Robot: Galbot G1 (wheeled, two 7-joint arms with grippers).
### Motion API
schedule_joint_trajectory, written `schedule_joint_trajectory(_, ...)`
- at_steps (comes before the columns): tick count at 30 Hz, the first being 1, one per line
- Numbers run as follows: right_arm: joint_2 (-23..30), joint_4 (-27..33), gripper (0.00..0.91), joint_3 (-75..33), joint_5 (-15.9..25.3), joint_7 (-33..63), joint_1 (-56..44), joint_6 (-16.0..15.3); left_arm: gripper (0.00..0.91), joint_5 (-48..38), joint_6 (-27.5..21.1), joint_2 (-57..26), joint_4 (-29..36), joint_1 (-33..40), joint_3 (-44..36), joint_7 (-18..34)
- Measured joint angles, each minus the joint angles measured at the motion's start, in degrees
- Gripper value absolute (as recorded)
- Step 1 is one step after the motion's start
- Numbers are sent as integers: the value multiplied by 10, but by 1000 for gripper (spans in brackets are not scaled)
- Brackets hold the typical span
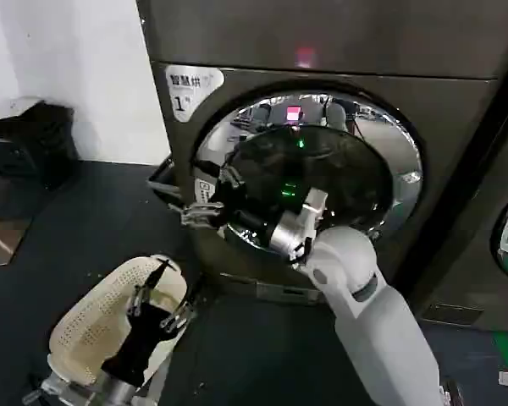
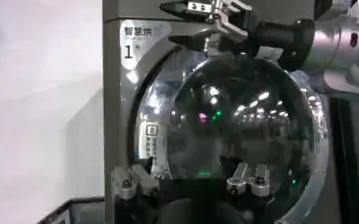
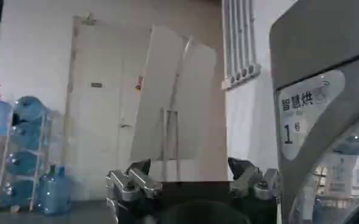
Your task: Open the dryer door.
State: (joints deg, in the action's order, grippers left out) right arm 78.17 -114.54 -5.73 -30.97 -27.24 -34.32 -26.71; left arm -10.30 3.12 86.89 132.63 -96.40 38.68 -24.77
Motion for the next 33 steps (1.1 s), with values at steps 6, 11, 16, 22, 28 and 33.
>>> schedule_joint_trajectory(6,-5,8,907,-31,52,-48,-25,-1,907,12,0,1,0,1,-2,-4)
schedule_joint_trajectory(11,-20,16,907,-70,97,-96,-58,-3,907,17,0,0,0,1,-3,-3)
schedule_joint_trajectory(16,-31,13,907,-106,101,-122,-82,-3,907,17,-3,-2,-1,2,-3,-2)
schedule_joint_trajectory(22,-47,8,907,-143,107,-149,-112,-11,907,18,-5,-3,0,-1,-5,-2)
schedule_joint_trajectory(28,-49,23,907,-165,112,-166,-122,-7,907,18,-5,-6,5,-6,-5,-2)
schedule_joint_trajectory(33,-48,46,907,-168,117,-190,-121,7,907,18,-5,-6,15,-13,-5,-1)
